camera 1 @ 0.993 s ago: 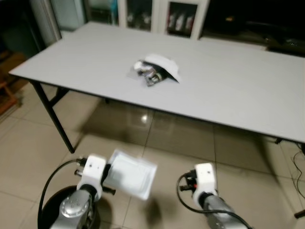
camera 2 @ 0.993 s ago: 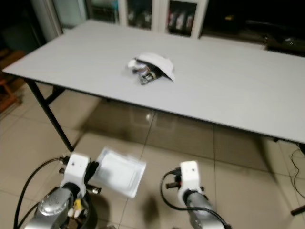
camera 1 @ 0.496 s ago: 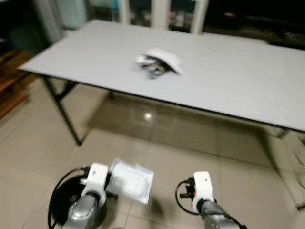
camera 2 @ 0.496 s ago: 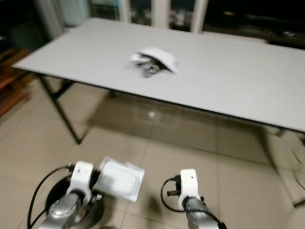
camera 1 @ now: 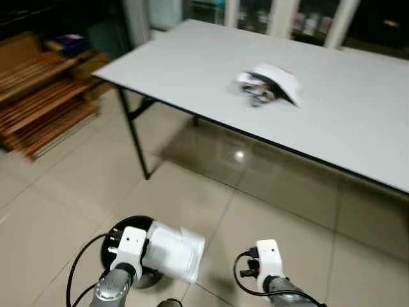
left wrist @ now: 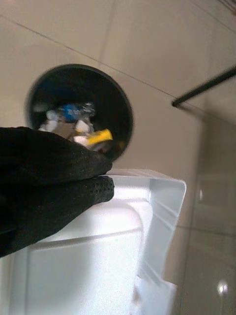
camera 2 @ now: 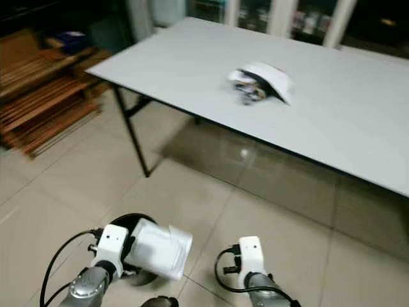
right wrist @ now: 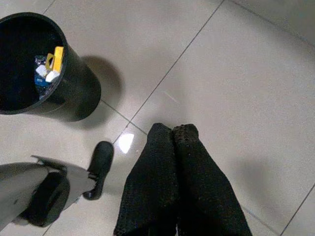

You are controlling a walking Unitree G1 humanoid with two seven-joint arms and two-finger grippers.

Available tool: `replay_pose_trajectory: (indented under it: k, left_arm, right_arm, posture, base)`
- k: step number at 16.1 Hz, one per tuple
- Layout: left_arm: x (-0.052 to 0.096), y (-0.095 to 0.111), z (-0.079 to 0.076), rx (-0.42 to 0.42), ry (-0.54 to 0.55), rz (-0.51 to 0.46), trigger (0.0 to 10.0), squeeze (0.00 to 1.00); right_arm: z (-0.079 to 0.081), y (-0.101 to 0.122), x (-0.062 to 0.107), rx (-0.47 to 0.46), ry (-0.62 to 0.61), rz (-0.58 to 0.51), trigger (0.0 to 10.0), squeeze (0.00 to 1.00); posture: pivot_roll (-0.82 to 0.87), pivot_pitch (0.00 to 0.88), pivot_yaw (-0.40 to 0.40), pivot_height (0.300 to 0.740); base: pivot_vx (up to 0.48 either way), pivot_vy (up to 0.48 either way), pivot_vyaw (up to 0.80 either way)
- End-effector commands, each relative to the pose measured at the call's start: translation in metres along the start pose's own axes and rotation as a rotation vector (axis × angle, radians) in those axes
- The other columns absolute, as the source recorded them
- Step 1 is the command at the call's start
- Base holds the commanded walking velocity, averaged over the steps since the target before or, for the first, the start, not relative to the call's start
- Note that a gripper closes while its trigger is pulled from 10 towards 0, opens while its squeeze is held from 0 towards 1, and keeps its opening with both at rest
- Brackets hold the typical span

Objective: Picking trash to rubbish bin

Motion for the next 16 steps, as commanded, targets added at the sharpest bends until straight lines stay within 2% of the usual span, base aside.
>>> replay_pose_trajectory:
  k: [1, 11, 16]
  left_arm:
    - [0.0000, -0.0024, 0.0036, -0.010, 0.012, 0.004, 10.0, 0.00]
    - [-0.0018, 0.0012, 0.0042, 0.027, 0.018, -0.020, 10.0, 0.00]
    - [-0.0022, 0.0011, 0.0049, 0.022, 0.007, -0.022, 10.0, 0.00]
  right_arm:
    - [0.0041, 0.0015, -0.0015, 0.015, 0.018, -0.001, 10.0, 0.00]
    - [0.0083, 0.0076, -0.0048, 0.036, 0.033, -0.015, 10.0, 0.00]
    - [0.0054, 0.0102, -0.0053, 0.016, 0.017, -0.028, 10.0, 0.00]
  posture:
    - [0.07, 0.038, -0.010, 0.740]
    - [0.08, 0.037, -0.025, 0.740]
    - [0.08, 0.033, -0.025, 0.740]
  base:
    - [0.000, 0.000, 0.80]
    - [0.000, 0.000, 0.80]
    - [0.329, 0.000, 0.10]
Point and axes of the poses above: a point about 5 cm out from each wrist's last joint towards the gripper, its own x axis pointing back from the gripper into the wrist, its own y axis along the axis of the wrist's last joint, z = x × y, the point moved 4 cm from there along -x, pointing out of the wrist towards the gripper, and after that the axes turned 7 degrees about -x, right-handed, at the moved point
